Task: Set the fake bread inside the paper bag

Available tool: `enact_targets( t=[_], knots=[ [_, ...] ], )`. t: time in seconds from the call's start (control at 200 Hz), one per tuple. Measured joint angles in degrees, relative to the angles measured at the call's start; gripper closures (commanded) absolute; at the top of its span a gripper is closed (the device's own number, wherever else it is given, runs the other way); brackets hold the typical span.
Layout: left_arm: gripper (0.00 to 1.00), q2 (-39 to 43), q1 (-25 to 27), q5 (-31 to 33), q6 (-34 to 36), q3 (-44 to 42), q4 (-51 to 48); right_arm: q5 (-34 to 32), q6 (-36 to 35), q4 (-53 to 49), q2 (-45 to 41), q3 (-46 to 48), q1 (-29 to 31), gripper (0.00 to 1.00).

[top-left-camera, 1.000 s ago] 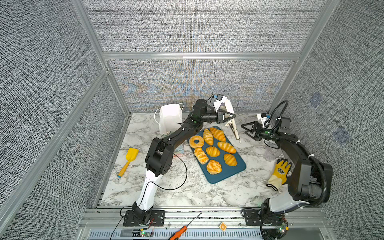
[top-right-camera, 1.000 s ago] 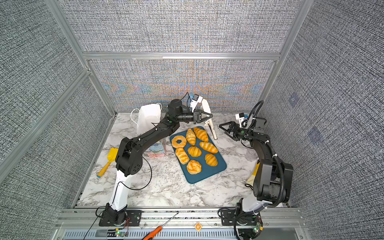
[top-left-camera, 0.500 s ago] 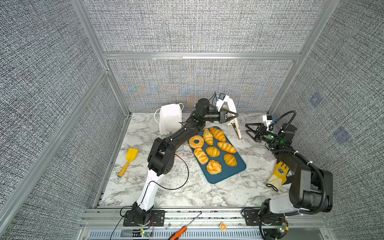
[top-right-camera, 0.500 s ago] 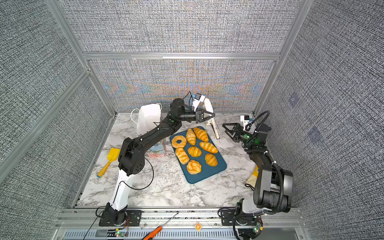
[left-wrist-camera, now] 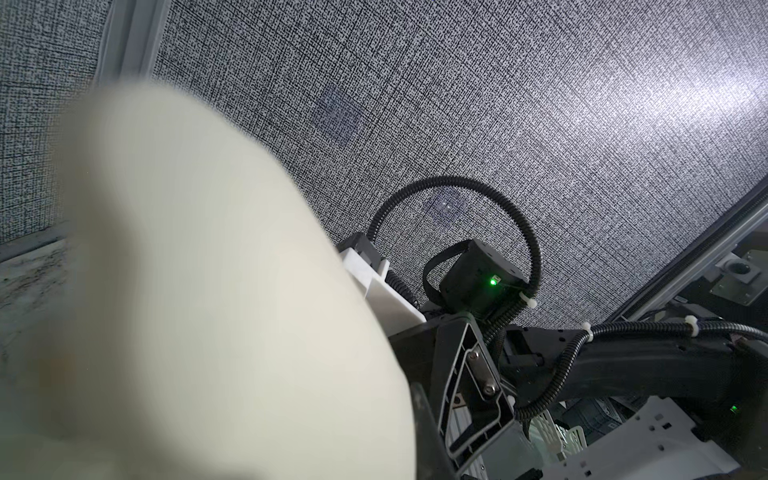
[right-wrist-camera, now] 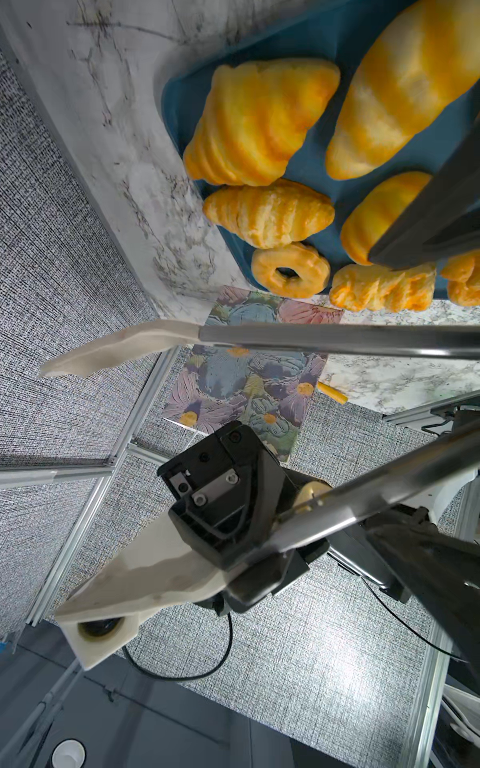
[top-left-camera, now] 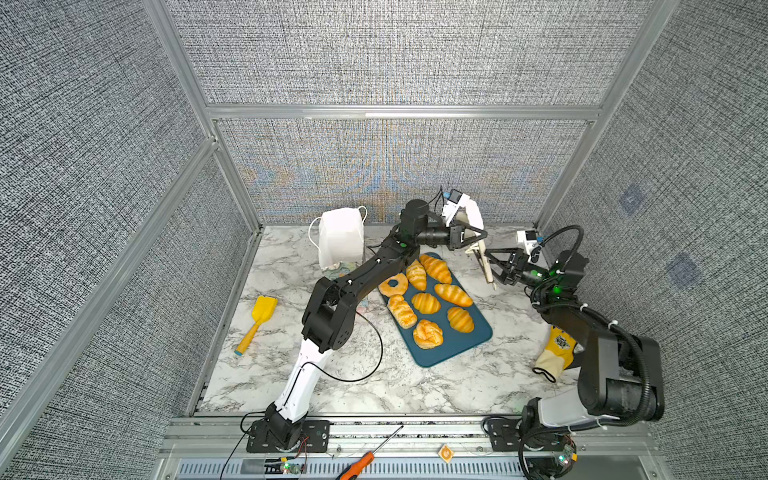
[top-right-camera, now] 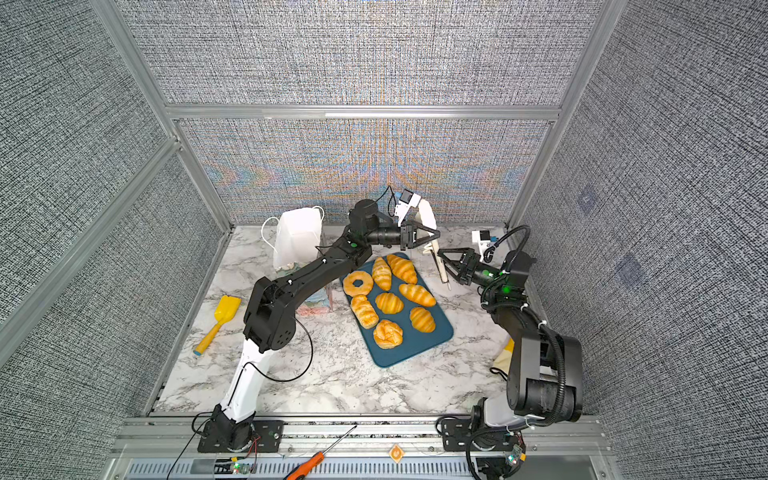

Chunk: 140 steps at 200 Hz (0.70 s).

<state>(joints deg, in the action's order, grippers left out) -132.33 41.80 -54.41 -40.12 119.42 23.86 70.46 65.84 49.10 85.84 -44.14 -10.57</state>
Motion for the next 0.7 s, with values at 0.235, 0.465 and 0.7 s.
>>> enact_targets(
  t=[0.235,0.465,0.7],
  knots=[
    [0.9,0.0,1.42,0.83,0.15,0.24,-0.02,0.42,8.68,12.35,3.3,0.46,1.22,0.06],
    [0.9,0.0,2.69,1.99,0.24,0.24,-0.02,0.83,15.8,22.45,6.54,-0.46,2.64,0.11],
    [0.9,0.0,3.34,2.95,-0.13,-0.5,1.44,1.99,17.75,25.0,6.93,-0.46,2.64,0.14]
  ],
)
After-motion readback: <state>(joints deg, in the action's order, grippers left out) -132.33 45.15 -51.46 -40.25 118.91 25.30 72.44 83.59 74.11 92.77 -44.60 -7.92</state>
